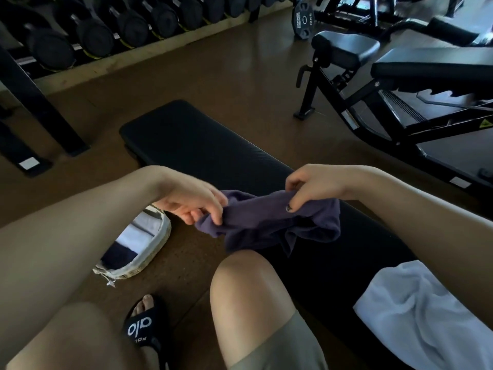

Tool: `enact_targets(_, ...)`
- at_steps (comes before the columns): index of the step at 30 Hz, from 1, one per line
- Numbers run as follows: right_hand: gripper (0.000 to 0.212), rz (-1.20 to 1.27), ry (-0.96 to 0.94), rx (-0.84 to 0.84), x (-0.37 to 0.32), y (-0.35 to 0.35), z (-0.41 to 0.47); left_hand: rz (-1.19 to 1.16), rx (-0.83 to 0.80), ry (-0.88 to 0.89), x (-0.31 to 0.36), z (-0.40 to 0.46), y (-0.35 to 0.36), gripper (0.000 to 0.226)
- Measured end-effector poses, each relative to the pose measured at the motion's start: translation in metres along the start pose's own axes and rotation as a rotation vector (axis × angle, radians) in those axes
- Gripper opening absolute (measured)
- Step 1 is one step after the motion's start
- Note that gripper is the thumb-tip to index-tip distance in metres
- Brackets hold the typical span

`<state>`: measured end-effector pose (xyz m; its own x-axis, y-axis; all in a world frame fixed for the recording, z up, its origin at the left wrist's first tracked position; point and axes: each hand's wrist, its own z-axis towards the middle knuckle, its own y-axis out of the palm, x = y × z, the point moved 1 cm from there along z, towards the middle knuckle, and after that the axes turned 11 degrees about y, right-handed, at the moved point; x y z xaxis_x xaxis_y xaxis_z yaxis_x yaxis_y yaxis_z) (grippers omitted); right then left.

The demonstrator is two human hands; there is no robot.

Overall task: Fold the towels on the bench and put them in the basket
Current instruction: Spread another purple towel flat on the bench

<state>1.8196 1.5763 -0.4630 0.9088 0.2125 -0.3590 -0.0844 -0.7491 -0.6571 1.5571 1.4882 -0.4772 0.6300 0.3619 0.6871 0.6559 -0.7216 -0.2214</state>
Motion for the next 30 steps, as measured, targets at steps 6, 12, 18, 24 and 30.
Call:
enact_targets(6,0.021,0.078,0.026,-0.02,0.002,-0.012,-0.005,0.055,0.119,-0.052,-0.002,-0.003,-0.004,0.027)
enact_targets(12,0.022,0.237,0.093,-0.376,0.005,-0.006,-0.011,0.367,0.341,0.016,-0.005,-0.003,-0.015,0.009)
enact_targets(18,0.021,0.366,0.053,-0.346,0.009,-0.002,-0.007,0.771,0.544,0.079,-0.015,-0.008,-0.028,0.017)
enact_targets(24,0.022,0.406,0.084,-0.227,0.011,0.0,0.001,1.031,0.714,0.061,-0.005,-0.005,-0.04,0.012)
enact_targets(30,0.022,0.619,0.111,0.506,0.019,-0.023,0.013,0.85,1.115,0.075,0.043,0.013,-0.069,0.006)
